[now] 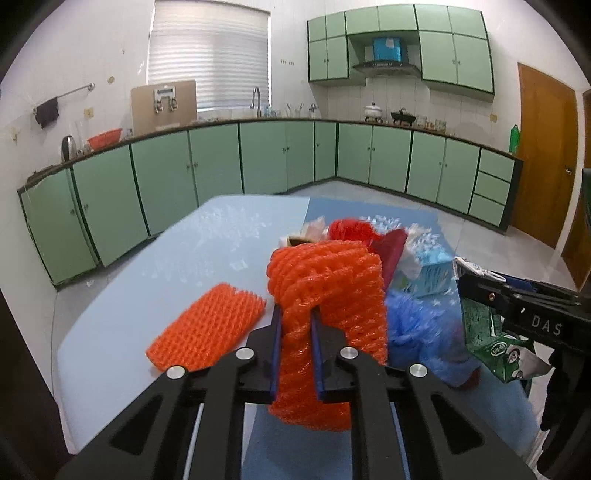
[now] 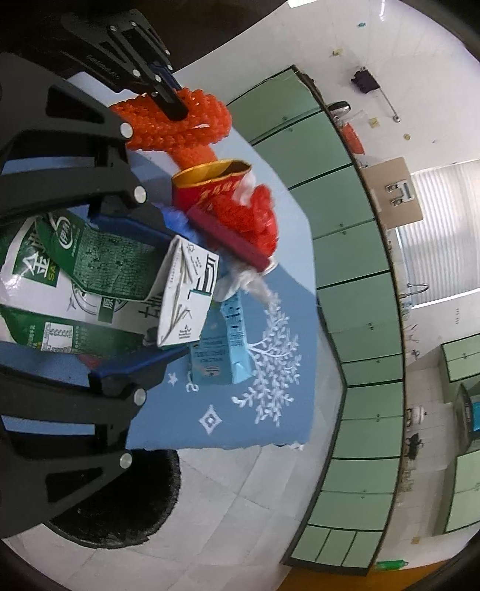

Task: Collect trash
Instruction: 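Lift the orange net with the left tool while the right tool carries the carton toward the black bin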

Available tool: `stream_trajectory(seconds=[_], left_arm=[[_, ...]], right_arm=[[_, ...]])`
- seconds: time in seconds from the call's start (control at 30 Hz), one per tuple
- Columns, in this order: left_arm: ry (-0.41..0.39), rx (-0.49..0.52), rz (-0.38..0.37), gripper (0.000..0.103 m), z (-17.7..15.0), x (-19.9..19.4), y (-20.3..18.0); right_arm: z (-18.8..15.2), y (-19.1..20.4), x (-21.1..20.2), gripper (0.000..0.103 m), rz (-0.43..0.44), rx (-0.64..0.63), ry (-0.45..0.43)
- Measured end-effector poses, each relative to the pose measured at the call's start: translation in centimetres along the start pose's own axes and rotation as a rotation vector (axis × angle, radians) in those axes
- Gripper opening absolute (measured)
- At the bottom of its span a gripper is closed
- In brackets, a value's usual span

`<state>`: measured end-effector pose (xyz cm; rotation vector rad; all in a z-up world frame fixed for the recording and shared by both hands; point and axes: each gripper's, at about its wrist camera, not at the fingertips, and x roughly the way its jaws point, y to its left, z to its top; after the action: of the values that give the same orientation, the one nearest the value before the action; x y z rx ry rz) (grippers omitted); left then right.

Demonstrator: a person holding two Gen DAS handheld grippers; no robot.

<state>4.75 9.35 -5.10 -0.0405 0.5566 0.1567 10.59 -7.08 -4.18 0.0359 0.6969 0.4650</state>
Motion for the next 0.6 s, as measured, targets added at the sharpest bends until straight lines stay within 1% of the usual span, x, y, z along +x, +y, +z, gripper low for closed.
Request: stream_trajectory(seconds=[0.17, 0.37, 0.4, 0.5, 0.6], left_arm=[[-0.048, 0.009, -0.034, 0.013, 1.6, -1.6, -1.1], [-0.067, 0.027, -0.147, 0.013, 3.5, -1.8, -4.1], [-0.067, 0.033, -0.178, 0.013, 3.9, -1.6, -5.0], [-0.077, 0.060, -0.233, 0.013, 4.6, -0.9, -7.5], [-0.070, 0.082, -0.296, 0.013, 5.3, 0.3, -10.3]], right_arm=[[1.3, -0.7, -3.0, 0.051, -0.006, 0.005, -0.062], [2.2, -3.3, -6.0, 0.051, -0.046, 0.033, -0.122], [2.3, -4.2, -6.5, 0.051, -0.064, 0.042, -0.131], [2.3, -6.8, -7.7, 0.051, -0.127, 0.060, -0.152], [2.1, -10.1, -8.6, 0.051, -0.185, 0.104, -0.162]])
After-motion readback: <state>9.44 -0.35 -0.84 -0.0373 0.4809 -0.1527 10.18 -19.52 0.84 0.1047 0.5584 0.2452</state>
